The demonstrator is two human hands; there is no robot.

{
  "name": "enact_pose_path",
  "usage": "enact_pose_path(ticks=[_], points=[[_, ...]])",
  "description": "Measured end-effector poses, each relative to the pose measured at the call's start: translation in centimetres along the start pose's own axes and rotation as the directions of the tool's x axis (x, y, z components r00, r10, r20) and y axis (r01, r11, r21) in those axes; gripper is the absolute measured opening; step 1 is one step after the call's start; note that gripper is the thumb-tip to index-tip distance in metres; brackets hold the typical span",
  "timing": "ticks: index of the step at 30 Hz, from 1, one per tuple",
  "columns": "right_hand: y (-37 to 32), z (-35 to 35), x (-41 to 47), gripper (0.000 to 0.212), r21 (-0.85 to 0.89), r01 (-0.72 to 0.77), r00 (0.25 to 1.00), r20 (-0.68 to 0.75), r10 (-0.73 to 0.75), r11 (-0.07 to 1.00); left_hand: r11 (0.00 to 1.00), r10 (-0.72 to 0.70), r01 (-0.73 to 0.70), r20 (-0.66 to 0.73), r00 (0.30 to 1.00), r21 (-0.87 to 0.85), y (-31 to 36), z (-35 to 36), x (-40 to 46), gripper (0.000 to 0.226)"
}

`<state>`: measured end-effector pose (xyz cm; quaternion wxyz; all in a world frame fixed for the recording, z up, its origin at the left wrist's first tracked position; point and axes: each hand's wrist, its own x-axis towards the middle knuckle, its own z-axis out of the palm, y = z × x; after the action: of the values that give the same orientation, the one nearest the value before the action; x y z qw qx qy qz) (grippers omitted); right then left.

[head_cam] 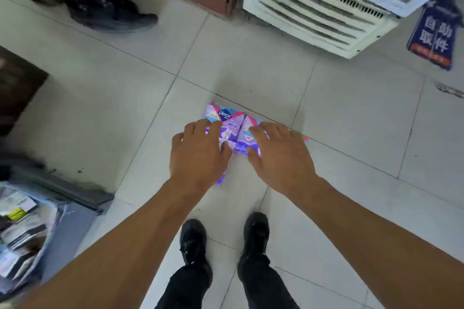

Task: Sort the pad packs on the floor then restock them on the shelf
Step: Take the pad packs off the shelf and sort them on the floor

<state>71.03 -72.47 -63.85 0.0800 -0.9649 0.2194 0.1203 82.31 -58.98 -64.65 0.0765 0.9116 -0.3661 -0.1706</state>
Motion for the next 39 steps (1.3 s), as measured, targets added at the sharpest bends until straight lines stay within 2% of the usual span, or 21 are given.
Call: enact_pose_path(ticks=[6, 11, 14, 20, 23, 27, 30, 32, 34, 39], points=[[-11.7, -5.9, 0.5, 0.047, -0.028, 0.286, 0.953, -0.090, -0.288, 0.958, 0.968, -0.250, 0.247, -0.142, 0.958, -0.037, -7.7, -7.2, -7.9, 0.040], [-20.7, -6.9, -0.7, 0.050, -0.064, 0.499, 0.854, -0.131, -0.503, 0.864, 0.858, -0.512, 0.477, -0.231, 0.828, -0.192, -12.5, -10.1, -16.1, 0.042], [-26.2, -6.8, -3.1, 0.048, -0.045, 0.603, 0.786, -0.137, -0.603, 0.796, 0.772, -0.635, 0.567, -0.295, 0.714, -0.288, -14.8, -11.6, -22.1, 0.040], [-37.4, -6.6, -8.2, 0.043, -0.055, 0.795, 0.595, -0.122, -0.795, 0.604, 0.568, -0.819, 0.726, -0.349, 0.455, -0.387, -21.0, -13.6, -33.4, 0.041], [-43.0, -6.1, -10.6, 0.043, -0.033, 0.851, 0.519, -0.094, -0.849, 0.524, 0.463, -0.878, 0.763, -0.353, 0.324, -0.452, -24.0, -13.3, -38.8, 0.041], [-50.5, -4.3, -13.6, 0.050, 0.044, 0.899, 0.438, -0.031, -0.899, 0.436, 0.369, -0.912, 0.792, -0.353, 0.207, -0.487, -28.0, -12.1, -45.0, 0.043], [-56.7, -2.6, -15.4, 0.064, 0.206, 0.893, 0.410, -0.013, -0.912, 0.399, 0.327, -0.922, 0.800, -0.355, 0.154, -0.503, -31.4, -10.9, -48.6, 0.042], [-60.8, -1.3, -16.3, 0.078, 0.242, 0.900, 0.379, -0.022, -0.925, 0.363, 0.311, -0.927, 0.795, -0.352, 0.132, -0.521, -33.4, -10.1, -50.4, 0.041], [-64.4, 0.2, -17.0, 0.092, 0.207, 0.909, 0.378, -0.043, -0.925, 0.362, 0.293, -0.933, 0.786, -0.341, 0.112, -0.544, -35.2, -9.3, -52.0, 0.039], [-70.0, 3.0, -18.5, 0.114, 0.042, 0.884, 0.467, -0.033, -0.883, 0.466, 0.251, -0.954, 0.792, -0.280, 0.106, -0.556, -37.8, -7.4, -54.4, 0.035]])
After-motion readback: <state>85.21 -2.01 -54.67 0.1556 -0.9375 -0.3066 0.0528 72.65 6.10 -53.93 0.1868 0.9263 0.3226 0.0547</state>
